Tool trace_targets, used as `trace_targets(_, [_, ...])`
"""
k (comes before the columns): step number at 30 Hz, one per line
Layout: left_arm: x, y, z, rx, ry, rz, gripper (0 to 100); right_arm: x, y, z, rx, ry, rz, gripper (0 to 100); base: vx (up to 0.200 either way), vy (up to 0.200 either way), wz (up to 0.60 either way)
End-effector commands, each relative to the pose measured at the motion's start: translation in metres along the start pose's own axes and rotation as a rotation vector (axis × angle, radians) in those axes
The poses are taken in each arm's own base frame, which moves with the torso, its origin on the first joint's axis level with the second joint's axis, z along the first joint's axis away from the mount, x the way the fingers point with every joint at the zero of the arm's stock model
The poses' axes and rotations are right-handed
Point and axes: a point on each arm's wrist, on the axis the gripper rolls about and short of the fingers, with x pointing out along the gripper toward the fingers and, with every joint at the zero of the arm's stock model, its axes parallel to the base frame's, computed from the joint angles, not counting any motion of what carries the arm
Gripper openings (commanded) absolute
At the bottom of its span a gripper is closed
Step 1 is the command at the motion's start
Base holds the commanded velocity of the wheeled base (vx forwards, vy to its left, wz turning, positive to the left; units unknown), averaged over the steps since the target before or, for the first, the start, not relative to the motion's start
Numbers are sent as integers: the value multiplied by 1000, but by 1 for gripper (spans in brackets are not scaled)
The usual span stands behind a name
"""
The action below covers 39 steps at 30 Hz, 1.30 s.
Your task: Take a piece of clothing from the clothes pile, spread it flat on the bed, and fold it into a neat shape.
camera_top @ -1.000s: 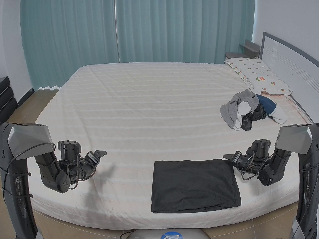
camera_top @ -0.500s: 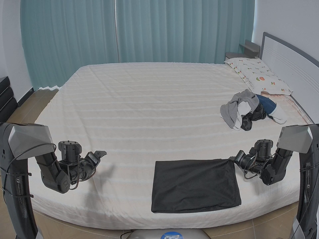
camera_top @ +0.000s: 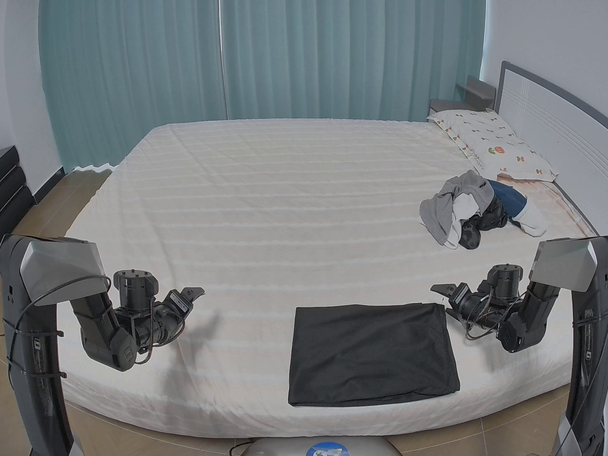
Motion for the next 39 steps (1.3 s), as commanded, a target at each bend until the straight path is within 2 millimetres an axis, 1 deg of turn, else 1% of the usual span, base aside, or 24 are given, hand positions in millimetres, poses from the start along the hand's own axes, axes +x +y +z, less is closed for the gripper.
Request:
trace_targets(1, [-4,-1,1,-4,5,-5,100,-17,6,15,99,-40,46,100,0,0,0])
trace_targets(4, [-8,-5,-1,-1,15,-17,100,-21,8,16,121,-31,59,100,0,0,0])
trace_targets(5, [-14,-9,-7,8,44,-31,100,-24,8,16,129,-34,61,100,0,0,0])
trace_targets(8, [-21,-12,-8,7,82,-61,100,-24,7,15,123,-41,72,100,0,0,0])
trace_targets(14, [-20,-11,-11,8,113,-69,100,-23,4,13,118,-40,73,100,0,0,0])
trace_targets(20, [-20,-11,-13,7,118,-69,100,-23,4,11,113,-36,71,100,-200,0,0])
trace_targets(27, [-20,-11,-13,8,121,-71,100,-23,4,11,113,-36,71,100,0,0,0])
trace_targets(32, [-18,-15,-12,-7,116,-84,100,-22,4,11,114,-35,70,100,0,0,0])
trace_targets(36, [-16,-22,-15,-15,123,-105,100,-22,4,10,113,-35,70,100,0,-200,0])
trace_targets(39, [-15,-23,-17,-12,127,-108,100,-22,4,10,113,-35,70,100,0,-200,0])
